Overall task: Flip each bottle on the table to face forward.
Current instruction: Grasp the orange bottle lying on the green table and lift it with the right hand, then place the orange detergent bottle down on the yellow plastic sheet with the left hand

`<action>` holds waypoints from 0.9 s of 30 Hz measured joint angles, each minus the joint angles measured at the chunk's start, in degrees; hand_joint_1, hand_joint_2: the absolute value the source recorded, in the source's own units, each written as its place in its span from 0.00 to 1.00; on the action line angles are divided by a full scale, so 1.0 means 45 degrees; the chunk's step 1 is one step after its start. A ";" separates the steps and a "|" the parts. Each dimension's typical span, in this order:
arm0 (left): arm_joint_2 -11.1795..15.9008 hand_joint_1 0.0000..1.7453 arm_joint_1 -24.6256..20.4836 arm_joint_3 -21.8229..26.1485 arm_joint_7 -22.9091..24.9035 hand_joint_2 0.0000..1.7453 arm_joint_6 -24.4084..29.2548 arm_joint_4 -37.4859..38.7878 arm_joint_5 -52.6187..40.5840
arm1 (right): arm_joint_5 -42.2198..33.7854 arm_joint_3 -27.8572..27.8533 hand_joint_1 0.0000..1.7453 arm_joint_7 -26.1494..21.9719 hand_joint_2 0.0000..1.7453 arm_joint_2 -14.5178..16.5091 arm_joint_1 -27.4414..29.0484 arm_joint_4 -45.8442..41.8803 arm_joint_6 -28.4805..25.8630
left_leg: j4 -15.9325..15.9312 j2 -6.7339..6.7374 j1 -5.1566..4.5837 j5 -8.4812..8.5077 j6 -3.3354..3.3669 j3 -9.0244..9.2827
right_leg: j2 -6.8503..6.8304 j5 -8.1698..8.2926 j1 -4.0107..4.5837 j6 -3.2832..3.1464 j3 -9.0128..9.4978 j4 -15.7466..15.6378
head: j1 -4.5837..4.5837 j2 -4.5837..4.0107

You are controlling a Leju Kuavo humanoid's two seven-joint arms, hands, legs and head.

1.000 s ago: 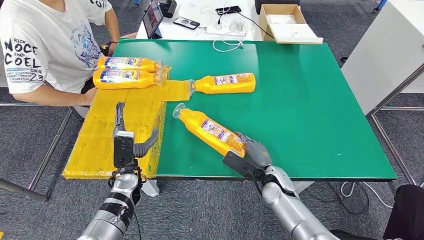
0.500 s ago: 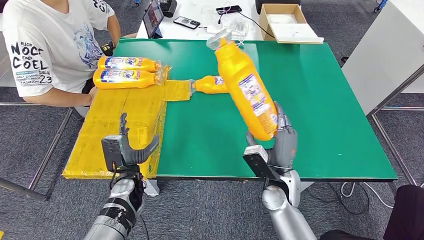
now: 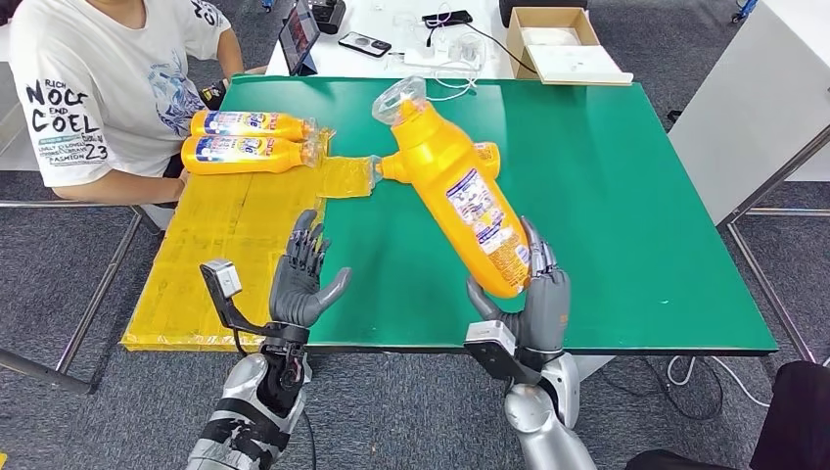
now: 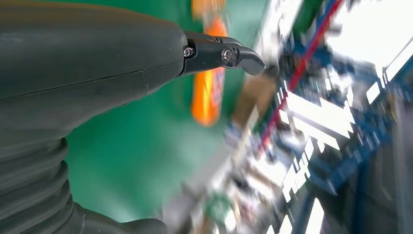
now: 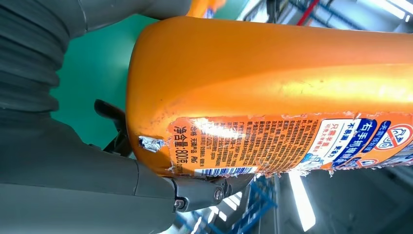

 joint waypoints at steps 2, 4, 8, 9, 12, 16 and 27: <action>0.0002 0.00 0.0195 -0.0282 0.0247 1.00 -0.0694 -0.0452 0.0720 | -0.0001 0.0135 1.00 -0.0113 1.00 0.0074 0.0047 0.0240 0.0219 | -0.0001 0.0000 0.0000 -0.0003 0.0001 -0.0001 | 0.0000 -0.0001 0.0000 -0.0001 -0.0001 0.0000 | 0.0001 0.0000; 0.0010 0.00 0.0352 -0.0512 0.0412 1.00 -0.1154 -0.0819 0.1222 | -0.0002 0.0285 1.00 -0.0215 1.00 0.0153 0.0083 0.0564 0.0417 | -0.0001 -0.0001 0.0000 -0.0004 0.0002 -0.0001 | 0.0000 -0.0003 0.0000 -0.0002 -0.0001 0.0000 | 0.0003 0.0000; 0.0035 0.00 0.0521 -0.0838 0.0557 1.00 -0.1624 -0.1262 0.1778 | -0.0132 0.0536 1.00 -0.0425 1.00 0.0328 0.0117 0.1285 0.0709 | -0.0002 -0.0001 -0.0001 -0.0004 0.0003 -0.0001 | -0.0001 -0.0002 -0.0001 -0.0002 0.0000 0.0000 | 0.0001 0.0000; 0.0044 0.00 0.0542 -0.0898 0.0600 1.00 -0.1711 -0.1329 0.1889 | -0.0186 0.0582 1.00 -0.0465 1.00 0.0373 0.0114 0.1452 0.0779 | -0.0002 -0.0002 -0.0001 -0.0004 0.0003 -0.0001 | -0.0001 -0.0002 -0.0001 -0.0002 0.0000 0.0000 | 0.0001 0.0000; 0.0068 0.00 0.0591 -0.1050 0.0733 1.00 -0.1984 -0.1450 0.2160 | -0.0222 0.0723 1.00 -0.0505 1.00 0.0470 0.0091 0.1932 0.0928 | -0.0001 -0.0002 -0.0001 -0.0003 0.0003 0.0000 | -0.0001 -0.0002 -0.0001 -0.0002 0.0001 0.0000 | 0.0002 0.0000; 0.0079 0.00 0.0636 -0.1150 0.0795 1.00 -0.2141 -0.1528 0.2288 | -0.0188 0.0849 1.00 -0.0505 1.00 0.0551 0.0078 0.2349 0.1013 | -0.0001 -0.0003 -0.0001 -0.0003 0.0003 -0.0001 | -0.0001 -0.0002 -0.0001 -0.0002 0.0002 0.0000 | 0.0002 0.0000; 0.0194 0.00 0.0203 -0.1517 0.1171 1.00 -0.2399 -0.0959 0.1961 | 0.2346 0.2162 1.00 -0.0053 1.00 0.1001 -0.0843 0.4342 -0.0128 | -0.0001 0.0007 0.0008 0.0001 -0.0001 0.0004 | 0.0002 0.0000 0.0005 -0.0004 -0.0006 0.0000 | 0.0000 0.0000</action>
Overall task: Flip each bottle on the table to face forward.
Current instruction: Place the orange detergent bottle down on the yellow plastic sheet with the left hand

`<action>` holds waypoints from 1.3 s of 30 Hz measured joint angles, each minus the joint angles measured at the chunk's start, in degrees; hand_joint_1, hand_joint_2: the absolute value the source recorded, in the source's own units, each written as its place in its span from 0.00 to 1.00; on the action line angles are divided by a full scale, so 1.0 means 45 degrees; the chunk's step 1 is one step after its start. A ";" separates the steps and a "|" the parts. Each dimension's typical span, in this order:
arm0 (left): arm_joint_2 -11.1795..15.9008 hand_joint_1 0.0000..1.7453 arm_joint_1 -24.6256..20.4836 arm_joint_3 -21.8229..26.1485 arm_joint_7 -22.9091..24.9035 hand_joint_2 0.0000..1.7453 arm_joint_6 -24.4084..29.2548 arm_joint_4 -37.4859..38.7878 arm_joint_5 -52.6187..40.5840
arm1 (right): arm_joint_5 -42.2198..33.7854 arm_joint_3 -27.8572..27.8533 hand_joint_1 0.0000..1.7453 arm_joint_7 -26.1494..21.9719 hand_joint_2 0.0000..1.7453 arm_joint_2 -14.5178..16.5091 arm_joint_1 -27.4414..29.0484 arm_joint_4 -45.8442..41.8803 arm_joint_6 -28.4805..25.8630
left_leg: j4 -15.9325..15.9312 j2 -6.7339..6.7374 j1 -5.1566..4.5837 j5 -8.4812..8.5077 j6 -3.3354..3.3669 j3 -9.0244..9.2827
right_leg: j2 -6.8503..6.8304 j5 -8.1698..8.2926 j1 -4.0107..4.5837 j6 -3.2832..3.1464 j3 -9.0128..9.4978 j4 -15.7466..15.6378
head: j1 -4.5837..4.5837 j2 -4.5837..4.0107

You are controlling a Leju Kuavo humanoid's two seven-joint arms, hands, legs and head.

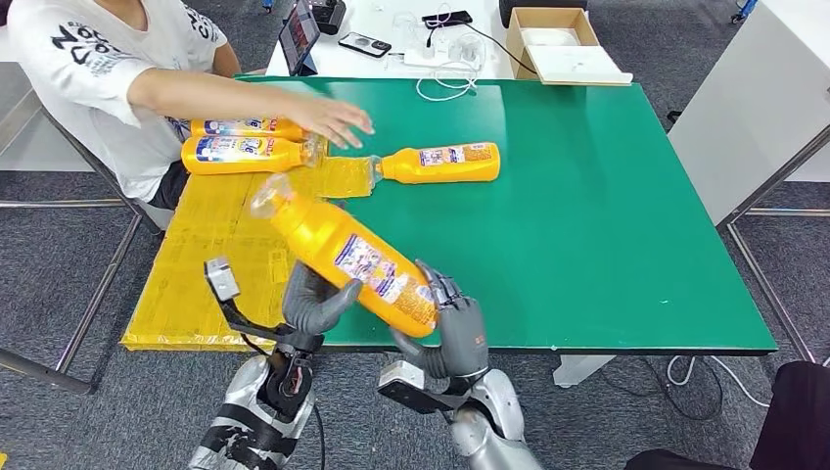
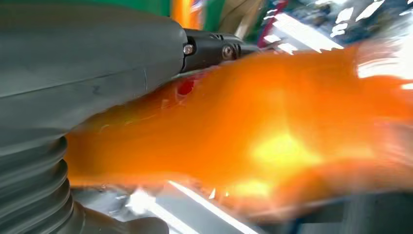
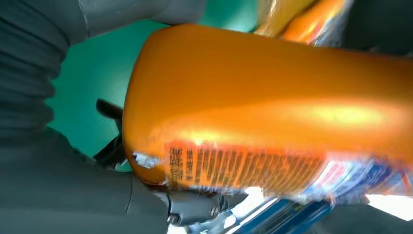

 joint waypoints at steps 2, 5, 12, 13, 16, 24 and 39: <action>0.0038 0.00 -0.0236 -0.0113 0.0063 1.00 0.0057 0.0405 -0.0108 | 0.0187 0.0376 1.00 0.0109 1.00 0.0153 -0.0260 0.0511 -0.0214 | 0.0000 0.0003 0.0002 0.0002 -0.0001 0.0003 | 0.0001 0.0001 0.0000 -0.0001 -0.0001 0.0000 | 0.0000 0.0000; 0.0090 0.00 -0.0489 -0.0194 0.0114 1.00 0.0194 0.1013 -0.0112 | 0.0191 0.0767 1.00 0.0261 1.00 0.0284 -0.0619 0.1186 -0.0458 | 0.0000 0.0003 0.0001 0.0002 0.0000 0.0004 | 0.0003 0.0001 -0.0003 0.0000 -0.0001 0.0000 | 0.0002 0.0000; 0.0192 0.00 -0.0710 -0.0187 0.0109 1.00 0.0250 0.1815 0.0121 | 0.0048 0.1141 1.00 0.0387 1.00 0.0299 -0.0969 0.2063 -0.0613 | 0.0001 0.0004 -0.0006 0.0000 0.0001 -0.0001 | 0.0003 0.0001 -0.0007 0.0001 -0.0005 0.0000 | 0.0001 0.0000; 0.0199 0.00 -0.0724 -0.0180 0.0108 1.00 0.0251 0.1886 0.0125 | 0.0040 0.1155 1.00 0.0390 1.00 0.0297 -0.0997 0.2145 -0.0616 | 0.0001 0.0004 -0.0005 0.0000 0.0001 -0.0001 | 0.0003 0.0001 -0.0006 0.0001 -0.0005 0.0000 | 0.0000 0.0000; 0.0204 0.00 -0.0747 -0.0155 0.0106 1.00 0.0251 0.2033 0.0125 | 0.0035 0.1163 1.00 0.0389 1.00 0.0297 -0.1044 0.2303 -0.0617 | 0.0001 0.0005 -0.0004 0.0000 0.0000 0.0000 | 0.0003 0.0001 -0.0005 0.0000 -0.0007 0.0000 | 0.0001 0.0000; 0.0205 0.00 -0.0774 -0.0135 0.0101 1.00 0.0244 0.2177 0.0307 | -0.0023 0.1219 1.00 0.0398 1.00 0.0297 -0.1117 0.2523 -0.0562 | 0.0001 0.0006 -0.0003 0.0001 0.0000 0.0000 | 0.0003 0.0001 -0.0005 0.0000 -0.0007 0.0000 | 0.0002 0.0000; 0.0142 1.00 -0.0330 0.0209 0.0007 1.00 0.0624 0.1274 0.1257 | -0.0267 0.1853 1.00 0.0731 1.00 0.0305 -0.1629 0.3217 -0.0061 | 0.0001 0.0014 -0.0003 0.0000 0.0000 0.0001 | 0.0015 0.0001 -0.0006 0.0000 -0.0015 0.0000 | 0.0001 0.0000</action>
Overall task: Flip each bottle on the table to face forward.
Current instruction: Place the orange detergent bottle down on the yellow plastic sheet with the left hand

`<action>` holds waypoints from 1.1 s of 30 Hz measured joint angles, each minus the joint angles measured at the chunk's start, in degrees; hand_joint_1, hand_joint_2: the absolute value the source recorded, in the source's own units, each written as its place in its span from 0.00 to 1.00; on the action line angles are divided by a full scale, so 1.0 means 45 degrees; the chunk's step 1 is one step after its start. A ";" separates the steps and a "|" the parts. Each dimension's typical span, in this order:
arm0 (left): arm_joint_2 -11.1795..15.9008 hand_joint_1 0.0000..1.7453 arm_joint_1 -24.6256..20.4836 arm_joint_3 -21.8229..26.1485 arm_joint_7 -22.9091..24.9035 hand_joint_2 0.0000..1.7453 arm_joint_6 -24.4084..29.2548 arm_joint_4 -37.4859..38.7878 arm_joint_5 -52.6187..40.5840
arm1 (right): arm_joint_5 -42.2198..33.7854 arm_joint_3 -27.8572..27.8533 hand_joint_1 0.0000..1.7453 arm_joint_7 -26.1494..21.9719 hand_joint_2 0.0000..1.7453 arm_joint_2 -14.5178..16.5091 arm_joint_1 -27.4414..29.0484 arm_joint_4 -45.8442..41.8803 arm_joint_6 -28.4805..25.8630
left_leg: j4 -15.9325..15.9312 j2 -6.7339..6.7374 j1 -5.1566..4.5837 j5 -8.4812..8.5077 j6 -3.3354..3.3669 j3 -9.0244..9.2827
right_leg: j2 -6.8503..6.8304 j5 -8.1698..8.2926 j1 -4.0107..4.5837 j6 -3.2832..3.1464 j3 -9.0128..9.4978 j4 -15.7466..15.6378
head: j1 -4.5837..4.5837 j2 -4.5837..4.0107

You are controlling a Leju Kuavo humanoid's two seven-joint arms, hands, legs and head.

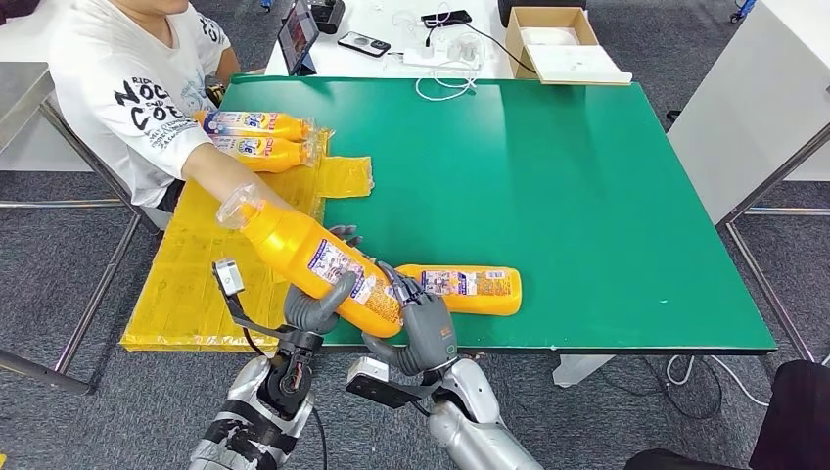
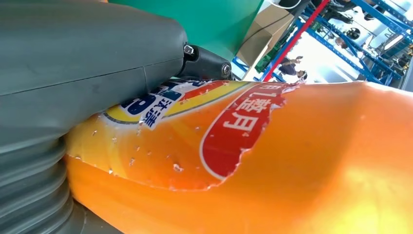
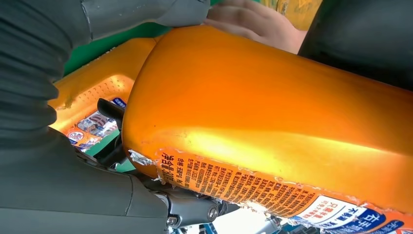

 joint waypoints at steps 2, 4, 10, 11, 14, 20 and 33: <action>-0.0046 1.00 0.0055 0.0003 -0.0013 1.00 0.0029 -0.0021 -0.0092 | -0.0015 0.0011 1.00 0.0027 1.00 0.0002 -0.0005 0.0023 0.0011 | 0.0000 0.0000 0.0000 0.0000 0.0000 0.0000 | 0.0000 0.0000 -0.0001 0.0000 0.0000 0.0000 | 0.0001 0.0000; -0.0090 1.00 0.0089 0.0004 -0.0027 1.00 0.0045 -0.0022 -0.0157 | -0.0022 0.0015 1.00 0.0040 1.00 0.0003 -0.0002 0.0035 0.0019 | 0.0000 0.0000 -0.0001 0.0000 0.0000 -0.0001 | 0.0000 0.0000 -0.0001 0.0000 0.0000 0.0000 | 0.0001 0.0000; -0.0118 1.00 0.0098 0.0005 -0.0090 1.00 0.0066 -0.0022 -0.0188 | 0.0004 0.0026 0.87 0.0126 1.00 0.0003 -0.0006 0.0063 0.0022 | 0.0000 0.0002 0.0000 0.0000 0.0000 0.0001 | 0.0001 0.0001 0.0001 0.0000 0.0000 0.0000 | -0.0001 0.0000; -0.0118 1.00 0.0096 0.0005 -0.0109 1.00 0.0071 -0.0022 -0.0187 | 0.0018 0.0028 0.62 0.0171 1.00 0.0004 -0.0010 0.0068 0.0022 | 0.0000 0.0003 0.0000 0.0000 0.0000 0.0001 | 0.0002 0.0001 0.0001 0.0000 0.0000 0.0000 | -0.0001 0.0000; -0.0118 1.00 0.0084 0.0005 -0.0199 1.00 0.0170 -0.0042 -0.0329 | 0.0056 0.0044 0.00 0.0376 0.50 0.0022 -0.0030 0.0109 0.0048 | 0.0000 0.0002 0.0001 0.0000 0.0000 0.0001 | 0.0002 0.0001 0.0001 0.0000 0.0001 0.0000 | -0.0001 0.0000; -0.0118 1.00 -0.0025 -0.0004 -0.1397 1.00 0.2071 -0.0270 -0.2648 | -0.0570 0.0007 0.00 0.0526 0.00 0.0073 -0.0035 0.0232 0.1009 | 0.0000 0.0003 0.0000 0.0000 0.0000 -0.0002 | 0.0002 0.0003 0.0001 -0.0001 0.0001 0.0000 | 0.0001 0.0000; 0.0216 1.00 -0.1619 0.1200 -0.4090 1.00 0.8940 -0.0347 -0.8328 | -0.3219 -0.0351 0.00 -0.0142 0.00 -0.0135 0.0716 -0.2973 0.2895 | 0.0000 -0.0003 0.0011 0.0005 0.0000 -0.0003 | 0.0001 0.0005 0.0009 -0.0001 0.0010 0.0004 | 0.0004 0.0000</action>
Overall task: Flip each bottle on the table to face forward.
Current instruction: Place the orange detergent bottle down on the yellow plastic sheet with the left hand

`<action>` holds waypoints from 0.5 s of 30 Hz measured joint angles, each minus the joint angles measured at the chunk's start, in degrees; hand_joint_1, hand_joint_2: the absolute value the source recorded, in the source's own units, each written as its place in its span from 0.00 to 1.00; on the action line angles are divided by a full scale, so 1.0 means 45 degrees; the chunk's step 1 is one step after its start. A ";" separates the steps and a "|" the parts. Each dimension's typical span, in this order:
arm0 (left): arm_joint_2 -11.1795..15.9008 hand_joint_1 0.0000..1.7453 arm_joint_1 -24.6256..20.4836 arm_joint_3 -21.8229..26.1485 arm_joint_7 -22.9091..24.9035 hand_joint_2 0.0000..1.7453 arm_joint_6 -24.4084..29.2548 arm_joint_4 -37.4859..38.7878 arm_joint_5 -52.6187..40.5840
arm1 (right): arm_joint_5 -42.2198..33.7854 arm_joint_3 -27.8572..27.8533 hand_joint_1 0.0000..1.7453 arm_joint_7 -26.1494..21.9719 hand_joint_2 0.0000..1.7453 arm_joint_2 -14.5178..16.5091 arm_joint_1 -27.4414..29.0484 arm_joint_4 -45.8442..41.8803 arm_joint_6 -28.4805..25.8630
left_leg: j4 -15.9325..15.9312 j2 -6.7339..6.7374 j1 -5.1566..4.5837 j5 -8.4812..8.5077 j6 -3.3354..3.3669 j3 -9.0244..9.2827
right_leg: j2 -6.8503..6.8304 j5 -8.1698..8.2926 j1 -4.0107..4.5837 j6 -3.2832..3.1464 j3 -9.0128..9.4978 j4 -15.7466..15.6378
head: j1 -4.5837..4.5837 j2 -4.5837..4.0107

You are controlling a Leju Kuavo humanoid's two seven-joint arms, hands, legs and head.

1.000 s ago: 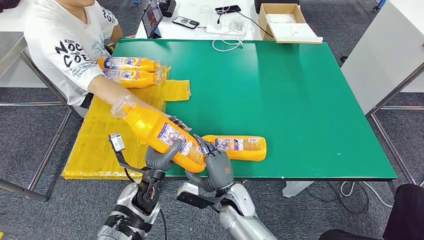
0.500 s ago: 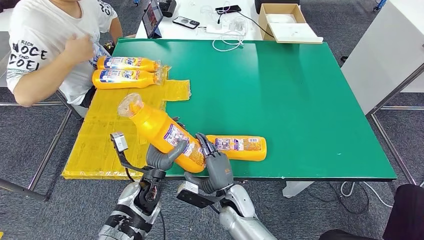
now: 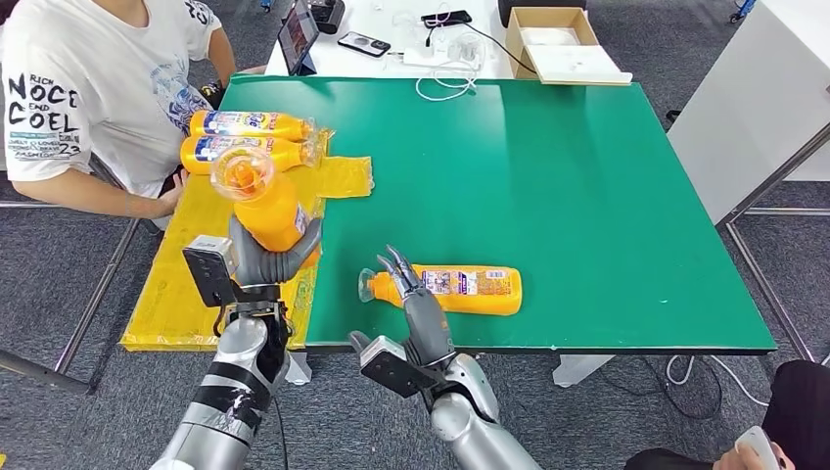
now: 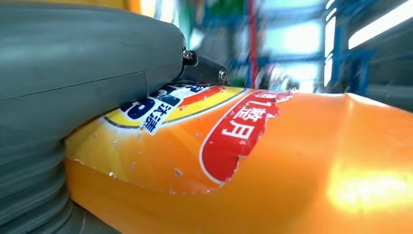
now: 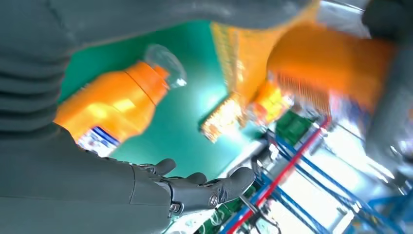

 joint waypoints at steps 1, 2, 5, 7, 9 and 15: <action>0.0050 1.00 -0.0127 0.0098 -0.0051 1.00 0.0539 0.0072 -0.0402 | -0.0242 -0.0078 0.00 -0.0113 0.00 -0.0007 0.0039 -0.0264 0.0011 | 0.0000 -0.0001 -0.0001 0.0000 0.0000 0.0000 | 0.0000 0.0000 -0.0001 0.0000 0.0000 0.0000 | 0.0001 0.0000; 0.0117 1.00 -0.0270 0.0203 -0.0073 1.00 0.1075 0.0183 -0.0774 | -0.0480 -0.0166 0.00 -0.0214 0.00 -0.0008 0.0069 -0.0542 0.0006 | 0.0000 -0.0002 -0.0002 0.0000 0.0000 -0.0001 | 0.0000 0.0000 -0.0002 0.0000 0.0000 0.0000 | 0.0001 0.0000; 0.0377 1.00 -0.0727 0.0472 -0.0084 1.00 0.2592 0.0682 -0.1746 | -0.1117 -0.0434 0.00 -0.0531 0.00 -0.0008 0.0173 -0.1360 -0.0110 | 0.0000 -0.0001 -0.0002 0.0000 0.0000 0.0001 | 0.0000 0.0000 0.0000 0.0000 0.0000 0.0000 | -0.0001 0.0000; 0.0572 1.00 -0.1029 0.0579 -0.0087 1.00 0.3501 0.1142 -0.2399 | -0.1471 -0.0579 0.00 -0.0808 0.00 -0.0006 0.0287 -0.1868 -0.0348 | 0.0000 -0.0001 -0.0001 0.0000 -0.0001 0.0002 | 0.0000 0.0000 0.0002 0.0000 0.0000 0.0000 | -0.0001 0.0000; 0.0760 1.00 -0.1319 0.0754 -0.0089 1.00 0.4189 0.1700 -0.3368 | -0.1899 -0.0688 0.00 -0.1011 0.00 -0.0005 0.0459 -0.2469 -0.0764 | 0.0000 -0.0001 0.0000 0.0001 -0.0001 0.0002 | 0.0000 0.0000 0.0003 0.0000 0.0000 0.0001 | 0.0000 0.0000; 0.0964 1.00 -0.1979 0.2976 0.0307 1.00 0.4581 0.3595 -0.9190 | -0.3077 -0.0750 0.00 -0.1117 0.00 -0.0065 0.0968 -0.4584 -0.2524 | 0.0000 0.0016 -0.0001 -0.0002 -0.0002 0.0003 | 0.0013 -0.0001 0.0001 -0.0001 -0.0010 0.0002 | 0.0000 0.0000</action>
